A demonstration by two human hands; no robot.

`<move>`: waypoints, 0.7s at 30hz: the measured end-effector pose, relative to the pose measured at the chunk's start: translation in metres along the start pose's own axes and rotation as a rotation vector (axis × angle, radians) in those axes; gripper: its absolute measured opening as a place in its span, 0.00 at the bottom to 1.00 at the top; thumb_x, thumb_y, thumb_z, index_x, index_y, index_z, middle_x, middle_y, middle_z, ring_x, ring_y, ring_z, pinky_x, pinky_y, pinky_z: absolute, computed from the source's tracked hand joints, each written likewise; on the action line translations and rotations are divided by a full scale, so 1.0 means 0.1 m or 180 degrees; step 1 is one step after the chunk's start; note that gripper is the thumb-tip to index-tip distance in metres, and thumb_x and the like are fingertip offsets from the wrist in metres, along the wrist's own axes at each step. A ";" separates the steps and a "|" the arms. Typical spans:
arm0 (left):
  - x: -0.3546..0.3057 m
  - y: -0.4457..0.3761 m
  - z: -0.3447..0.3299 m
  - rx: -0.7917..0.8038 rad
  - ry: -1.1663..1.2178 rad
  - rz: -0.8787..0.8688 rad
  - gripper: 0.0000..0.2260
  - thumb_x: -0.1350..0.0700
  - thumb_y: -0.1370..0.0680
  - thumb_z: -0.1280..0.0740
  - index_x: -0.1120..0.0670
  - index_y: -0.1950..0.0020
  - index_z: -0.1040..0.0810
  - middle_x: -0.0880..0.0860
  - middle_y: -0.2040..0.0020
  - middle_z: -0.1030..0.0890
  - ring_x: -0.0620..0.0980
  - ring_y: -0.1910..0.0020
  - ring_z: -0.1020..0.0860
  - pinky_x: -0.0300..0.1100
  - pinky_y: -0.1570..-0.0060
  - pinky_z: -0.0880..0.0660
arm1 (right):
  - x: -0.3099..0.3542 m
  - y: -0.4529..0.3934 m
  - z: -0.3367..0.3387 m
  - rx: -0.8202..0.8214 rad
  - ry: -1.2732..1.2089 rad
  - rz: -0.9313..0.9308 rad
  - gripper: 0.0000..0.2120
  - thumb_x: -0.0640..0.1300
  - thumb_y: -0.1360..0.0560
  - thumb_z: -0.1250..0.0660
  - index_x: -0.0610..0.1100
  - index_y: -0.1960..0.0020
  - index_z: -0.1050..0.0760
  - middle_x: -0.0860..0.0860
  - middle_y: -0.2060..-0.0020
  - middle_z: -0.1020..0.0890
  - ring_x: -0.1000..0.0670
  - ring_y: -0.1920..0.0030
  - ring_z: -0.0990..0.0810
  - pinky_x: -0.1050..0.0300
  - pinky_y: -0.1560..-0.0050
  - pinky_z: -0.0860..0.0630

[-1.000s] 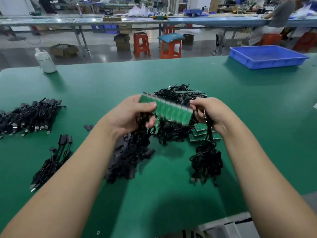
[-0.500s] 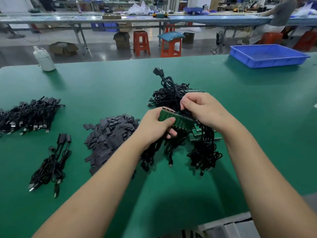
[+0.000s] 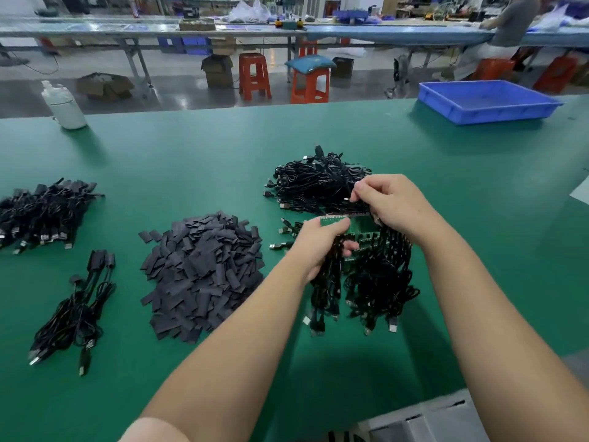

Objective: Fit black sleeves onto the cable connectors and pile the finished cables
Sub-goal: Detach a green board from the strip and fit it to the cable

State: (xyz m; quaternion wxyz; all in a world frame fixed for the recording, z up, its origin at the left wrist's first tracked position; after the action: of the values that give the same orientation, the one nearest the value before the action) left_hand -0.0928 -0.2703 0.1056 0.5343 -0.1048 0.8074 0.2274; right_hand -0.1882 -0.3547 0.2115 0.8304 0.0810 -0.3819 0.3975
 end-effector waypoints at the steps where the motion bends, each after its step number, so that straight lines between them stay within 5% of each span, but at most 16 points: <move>1: 0.01 -0.04 -0.01 -0.0097 -0.0468 -0.0045 0.05 0.53 0.22 0.30 0.54 0.53 0.23 0.52 0.59 0.16 0.51 0.63 0.17 0.45 0.61 0.21 | -0.05 -0.02 -0.01 0.0018 0.0092 -0.0029 0.14 0.50 0.19 0.38 0.48 0.60 0.20 0.54 0.77 0.30 0.56 0.76 0.34 0.57 0.68 0.35; 4: -0.08 -0.15 0.00 -0.0431 -0.2035 -0.0437 0.07 0.46 0.24 0.30 0.49 0.55 0.20 0.48 0.60 0.16 0.48 0.60 0.19 0.43 0.56 0.23 | -0.21 -0.05 -0.09 0.0070 0.0354 -0.0089 0.15 0.50 0.19 0.39 0.49 0.61 0.21 0.54 0.77 0.30 0.55 0.75 0.33 0.57 0.68 0.35; 7: -0.17 -0.19 0.06 -0.0653 -0.2469 -0.0511 0.09 0.48 0.25 0.29 0.46 0.46 0.21 0.51 0.49 0.18 0.49 0.53 0.21 0.42 0.52 0.25 | -0.33 -0.06 -0.17 0.0065 0.0556 -0.0070 0.15 0.50 0.19 0.39 0.50 0.62 0.22 0.56 0.79 0.29 0.57 0.76 0.33 0.57 0.68 0.35; 10: -0.30 -0.17 0.13 -0.0636 -0.1762 -0.0631 0.10 0.49 0.28 0.30 0.47 0.48 0.21 0.50 0.48 0.18 0.48 0.49 0.21 0.40 0.53 0.24 | -0.36 -0.06 -0.22 0.0051 0.0750 0.0033 0.13 0.51 0.19 0.38 0.52 0.61 0.22 0.55 0.74 0.25 0.53 0.70 0.27 0.57 0.67 0.33; 13: -0.38 -0.16 0.20 -0.0630 -0.0871 -0.0348 0.25 0.40 0.30 0.30 0.53 0.39 0.20 0.50 0.46 0.16 0.46 0.55 0.22 0.40 0.56 0.29 | -0.35 -0.04 -0.30 0.0191 0.0871 0.0145 0.10 0.53 0.20 0.37 0.56 0.57 0.20 0.57 0.67 0.20 0.53 0.64 0.22 0.56 0.62 0.27; 16: -0.40 -0.16 0.25 -0.0862 -0.0637 -0.0437 0.14 0.44 0.26 0.28 0.55 0.54 0.18 0.50 0.63 0.18 0.45 0.68 0.24 0.36 0.69 0.31 | -0.32 -0.02 -0.41 0.0320 0.1018 0.0229 0.09 0.57 0.22 0.35 0.59 0.59 0.20 0.57 0.68 0.20 0.53 0.64 0.22 0.57 0.64 0.28; 21: -0.41 -0.12 0.29 -0.0810 -0.0318 -0.0549 0.03 0.57 0.24 0.30 0.56 0.55 0.21 0.52 0.63 0.19 0.46 0.69 0.23 0.37 0.72 0.27 | -0.34 -0.01 -0.44 0.0157 0.0756 0.0126 0.20 0.65 0.27 0.33 0.51 0.67 0.24 0.56 0.76 0.26 0.56 0.72 0.28 0.57 0.68 0.31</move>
State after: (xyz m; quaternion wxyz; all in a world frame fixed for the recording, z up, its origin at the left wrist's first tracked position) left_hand -0.0477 -0.2698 0.1306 0.5737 -0.2292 0.7325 0.2861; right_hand -0.1759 -0.3561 0.1569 0.8595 0.0462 -0.2725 0.4299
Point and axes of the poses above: each hand's wrist, its own y-axis away from the middle knuckle, its own z-axis out of the back of the hand, x = y × z, the point moved 5 cm from there along -y, towards the middle knuckle
